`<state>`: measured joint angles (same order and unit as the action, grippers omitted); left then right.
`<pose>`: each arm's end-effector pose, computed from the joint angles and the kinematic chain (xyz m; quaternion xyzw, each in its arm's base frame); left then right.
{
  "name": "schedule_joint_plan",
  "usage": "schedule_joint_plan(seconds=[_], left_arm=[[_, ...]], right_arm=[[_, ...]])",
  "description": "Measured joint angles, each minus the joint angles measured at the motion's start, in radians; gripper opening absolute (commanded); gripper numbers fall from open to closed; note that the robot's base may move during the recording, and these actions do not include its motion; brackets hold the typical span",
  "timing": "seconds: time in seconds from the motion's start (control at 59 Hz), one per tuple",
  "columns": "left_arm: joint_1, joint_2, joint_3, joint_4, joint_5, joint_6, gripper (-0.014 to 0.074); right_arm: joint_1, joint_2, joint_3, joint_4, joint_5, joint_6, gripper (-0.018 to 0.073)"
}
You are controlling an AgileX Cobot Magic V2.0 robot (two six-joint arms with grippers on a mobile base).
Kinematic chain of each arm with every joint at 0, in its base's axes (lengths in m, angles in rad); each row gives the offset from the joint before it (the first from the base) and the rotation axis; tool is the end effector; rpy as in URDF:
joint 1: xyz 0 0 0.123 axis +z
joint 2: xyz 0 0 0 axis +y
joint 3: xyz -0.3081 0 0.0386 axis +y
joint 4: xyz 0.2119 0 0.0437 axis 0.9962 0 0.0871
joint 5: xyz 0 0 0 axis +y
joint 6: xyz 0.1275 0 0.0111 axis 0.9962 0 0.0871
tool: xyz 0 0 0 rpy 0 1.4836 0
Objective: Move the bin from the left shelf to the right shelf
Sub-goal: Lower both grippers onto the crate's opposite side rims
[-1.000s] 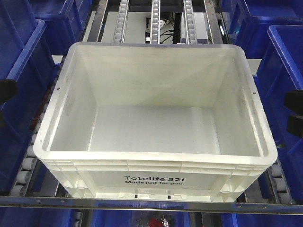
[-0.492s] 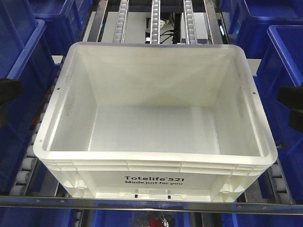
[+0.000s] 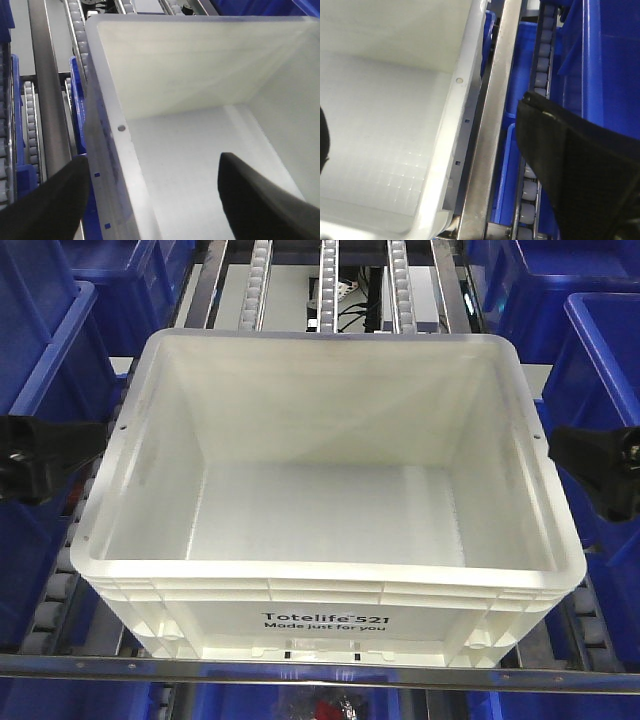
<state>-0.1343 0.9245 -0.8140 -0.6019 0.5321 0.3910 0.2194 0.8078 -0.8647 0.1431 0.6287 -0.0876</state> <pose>0.1632 -0.0592 0.3562 0.0717 0.8449 -0.1941 0.4932 0.1315 0.0403 0.3691 -0.1031 0.8481 0.0997 0.5100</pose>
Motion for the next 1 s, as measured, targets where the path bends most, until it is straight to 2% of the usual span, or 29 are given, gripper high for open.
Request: schedule_joint_plan(seconds=[0.356, 0.695, 1.0], left_arm=[[0.0, 0.102, -0.004, -0.002, -0.03, 0.0, 0.0524], [0.0, 0.25, -0.181, 0.028, 0.034, 0.0, 0.0524], [0.0, 0.401, -0.268, 0.044, 0.058, -0.003, 0.0524]], right_arm=[[0.0, 0.124, -0.004, 0.0, -0.007, 0.019, 0.0668], [0.0, 0.281, -0.15, -0.052, 0.041, 0.048, 0.0648], [0.0, 0.383, -0.177, -0.084, 0.048, 0.069, 0.0629]])
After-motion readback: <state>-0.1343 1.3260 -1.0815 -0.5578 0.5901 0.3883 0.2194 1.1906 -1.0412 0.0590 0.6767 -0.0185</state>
